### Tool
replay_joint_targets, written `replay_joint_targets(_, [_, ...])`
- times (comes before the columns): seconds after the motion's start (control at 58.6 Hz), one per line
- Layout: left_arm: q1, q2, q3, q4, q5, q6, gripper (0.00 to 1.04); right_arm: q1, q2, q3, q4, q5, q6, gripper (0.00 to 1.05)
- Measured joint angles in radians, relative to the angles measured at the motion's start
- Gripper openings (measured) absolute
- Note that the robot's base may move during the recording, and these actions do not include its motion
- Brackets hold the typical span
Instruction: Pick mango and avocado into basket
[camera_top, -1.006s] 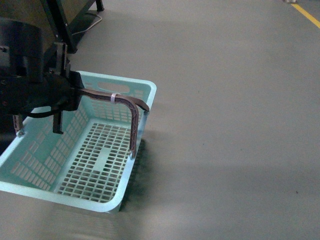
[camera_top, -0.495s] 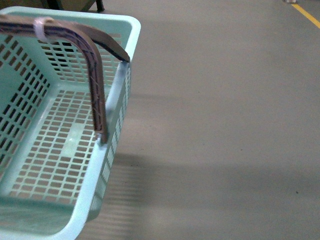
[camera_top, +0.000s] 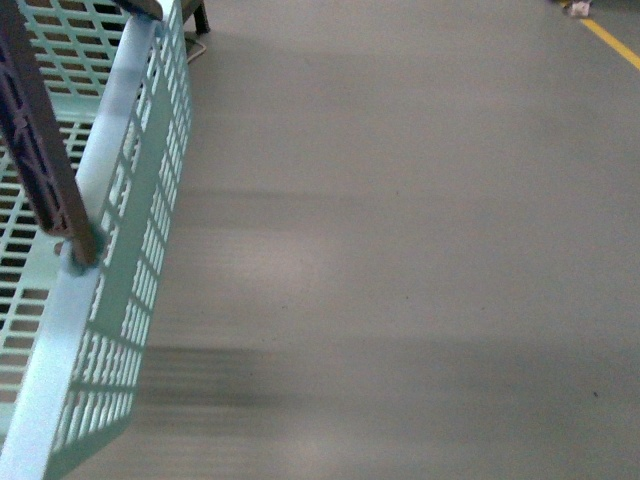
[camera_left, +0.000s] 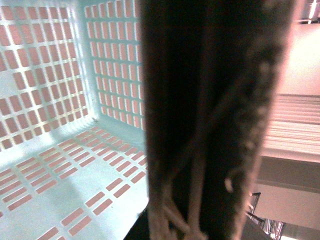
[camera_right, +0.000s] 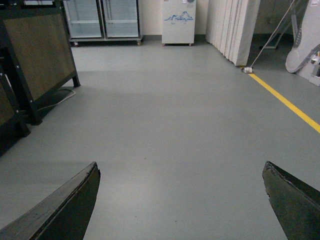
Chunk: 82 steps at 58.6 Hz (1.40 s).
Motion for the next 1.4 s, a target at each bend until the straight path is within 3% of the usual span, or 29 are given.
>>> replay_joint_targets(1.399, [0.0,0.006,0.0,-0.009,0.004,0.003,0.06,0.0,0.0,0.0,0.0,0.0,0.0,0.97])
